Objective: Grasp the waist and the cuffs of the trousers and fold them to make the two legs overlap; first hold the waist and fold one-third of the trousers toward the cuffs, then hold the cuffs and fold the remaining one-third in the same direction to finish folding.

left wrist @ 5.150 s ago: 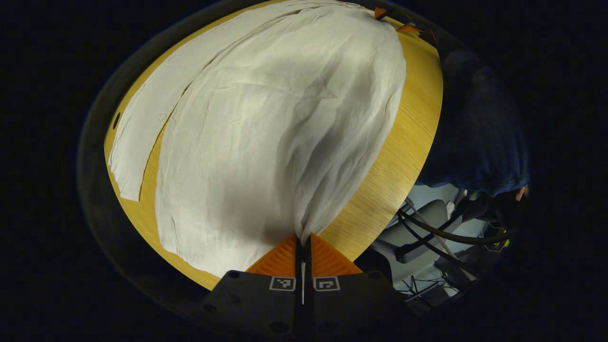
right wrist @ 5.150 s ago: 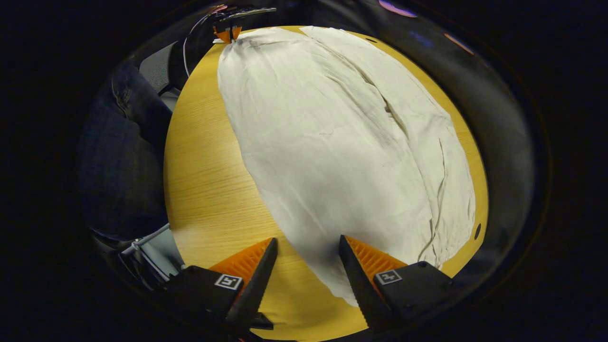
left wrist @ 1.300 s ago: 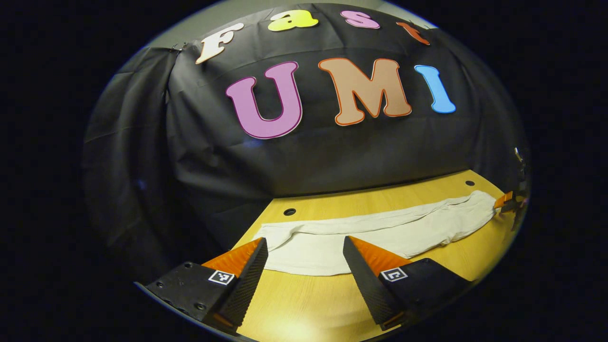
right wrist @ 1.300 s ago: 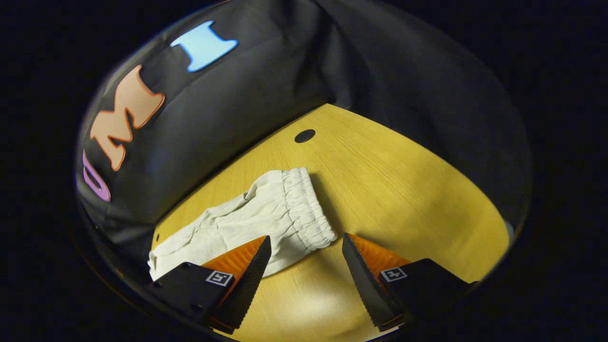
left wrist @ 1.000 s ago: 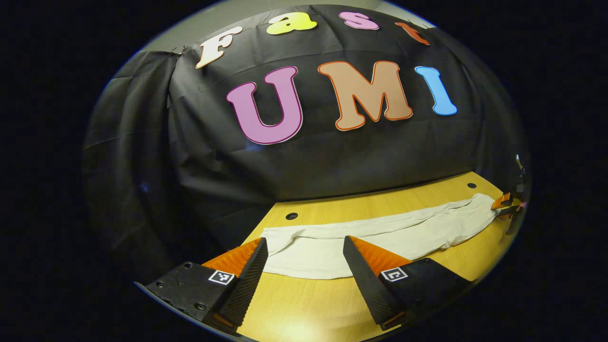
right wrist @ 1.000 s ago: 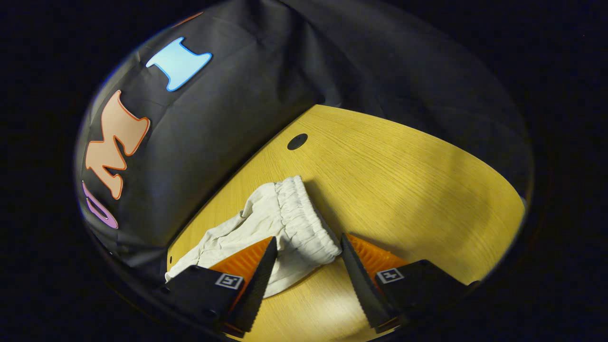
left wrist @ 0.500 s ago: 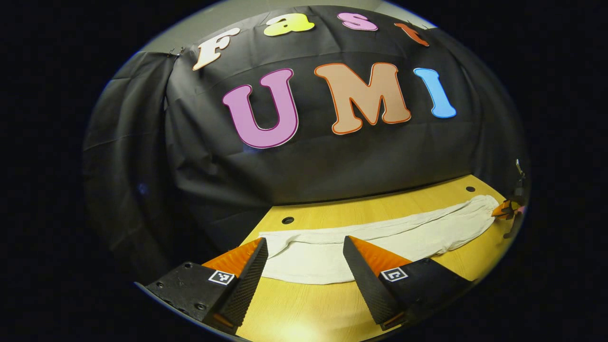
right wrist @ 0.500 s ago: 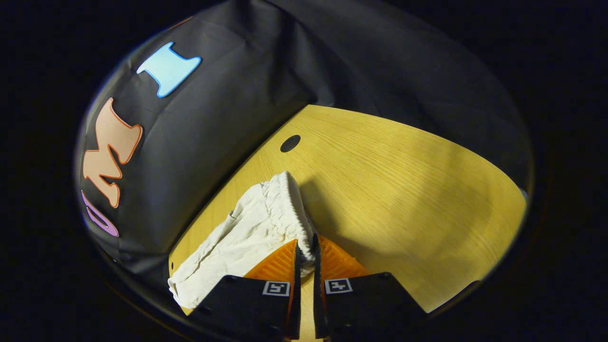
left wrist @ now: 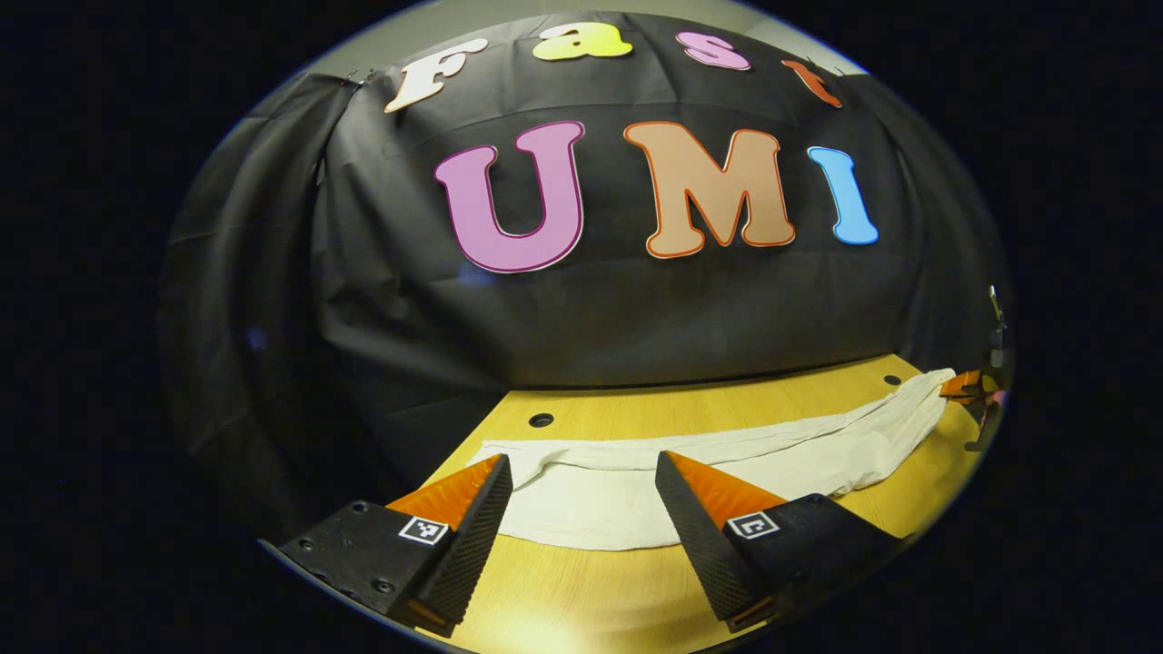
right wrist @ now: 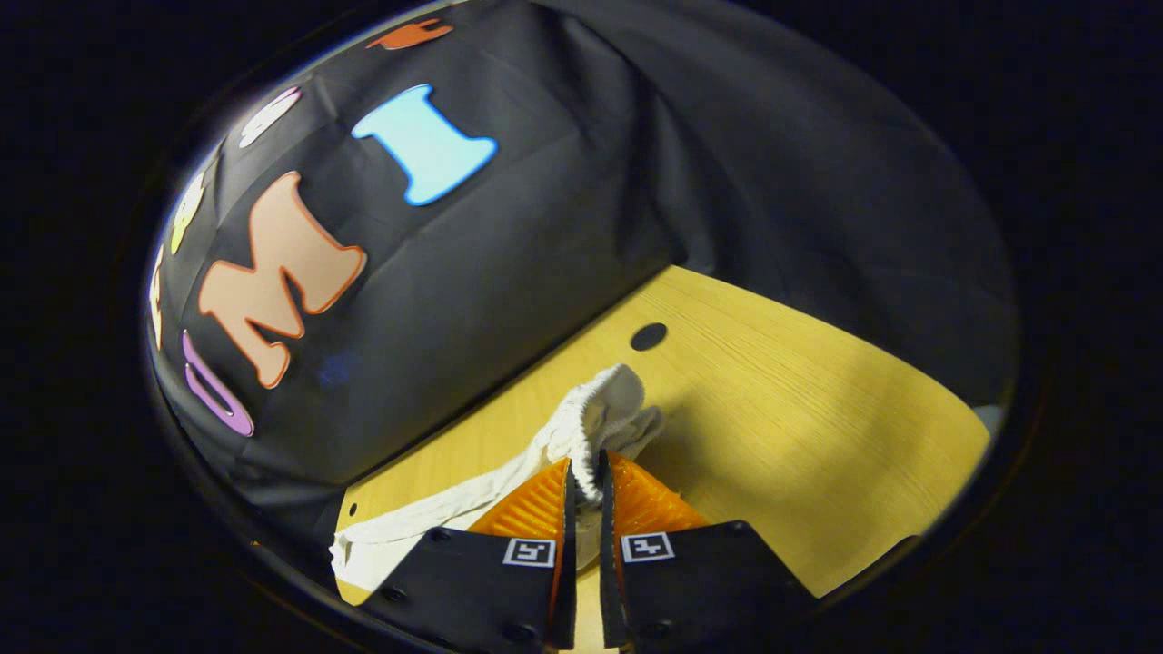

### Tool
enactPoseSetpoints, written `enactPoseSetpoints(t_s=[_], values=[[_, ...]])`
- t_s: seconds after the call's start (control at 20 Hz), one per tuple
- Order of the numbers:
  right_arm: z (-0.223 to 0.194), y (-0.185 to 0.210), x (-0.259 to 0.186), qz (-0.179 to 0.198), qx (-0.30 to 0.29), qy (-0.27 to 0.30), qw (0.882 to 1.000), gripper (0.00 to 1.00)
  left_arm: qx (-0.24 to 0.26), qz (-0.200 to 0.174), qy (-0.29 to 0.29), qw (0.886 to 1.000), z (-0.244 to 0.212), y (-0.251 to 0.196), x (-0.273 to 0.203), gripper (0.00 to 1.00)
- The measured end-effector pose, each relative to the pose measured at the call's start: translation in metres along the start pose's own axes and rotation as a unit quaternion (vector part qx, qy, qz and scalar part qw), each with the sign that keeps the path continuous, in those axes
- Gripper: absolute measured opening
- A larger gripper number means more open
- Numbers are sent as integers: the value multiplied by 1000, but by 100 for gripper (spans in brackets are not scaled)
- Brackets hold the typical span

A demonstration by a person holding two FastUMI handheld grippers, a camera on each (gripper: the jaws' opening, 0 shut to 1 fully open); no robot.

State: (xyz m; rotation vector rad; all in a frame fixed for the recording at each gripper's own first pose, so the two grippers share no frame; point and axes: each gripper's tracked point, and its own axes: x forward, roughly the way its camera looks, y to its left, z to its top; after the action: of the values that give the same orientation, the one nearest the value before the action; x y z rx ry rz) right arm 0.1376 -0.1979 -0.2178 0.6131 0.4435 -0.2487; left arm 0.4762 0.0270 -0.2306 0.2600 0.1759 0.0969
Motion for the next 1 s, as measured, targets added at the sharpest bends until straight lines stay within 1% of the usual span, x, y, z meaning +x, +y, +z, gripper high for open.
enactPoseSetpoints(t_s=[0.15, 0.25, 0.35, 0.5, 0.65, 0.75, 0.8, 0.9, 1.0], values=[[0, 63, -7, 28, -34, -20, 999, 12, -13, -17, 3, 1000, -7, 16, 11, 95], [-9, 108, -13, 46, -69, -28, 996, 12, -23, -31, 7, 999, -12, 28, 18, 95], [-25, 155, -16, 69, -99, -29, 992, 12, -24, -38, 11, 999, -18, 43, 25, 95], [-64, 232, -17, 121, -123, -17, 985, 12, -26, -40, 16, 999, -26, 73, 37, 95], [-116, 296, -16, 173, -149, 9, 973, 12, -39, -38, 26, 998, -37, 100, 50, 95], [-158, 327, -13, 198, -161, 39, 966, 12, -42, -33, 31, 998, -45, 117, 58, 95], [-179, 335, -13, 205, -171, 54, 962, 12, -45, -32, 32, 998, -49, 125, 64, 95], [-215, 339, -1, 206, -193, 83, 956, 12, -52, -30, 41, 997, -59, 139, 74, 95], [-234, 343, 12, 209, -204, 107, 950, 13, -61, -30, 48, 997, -71, 150, 84, 95]])
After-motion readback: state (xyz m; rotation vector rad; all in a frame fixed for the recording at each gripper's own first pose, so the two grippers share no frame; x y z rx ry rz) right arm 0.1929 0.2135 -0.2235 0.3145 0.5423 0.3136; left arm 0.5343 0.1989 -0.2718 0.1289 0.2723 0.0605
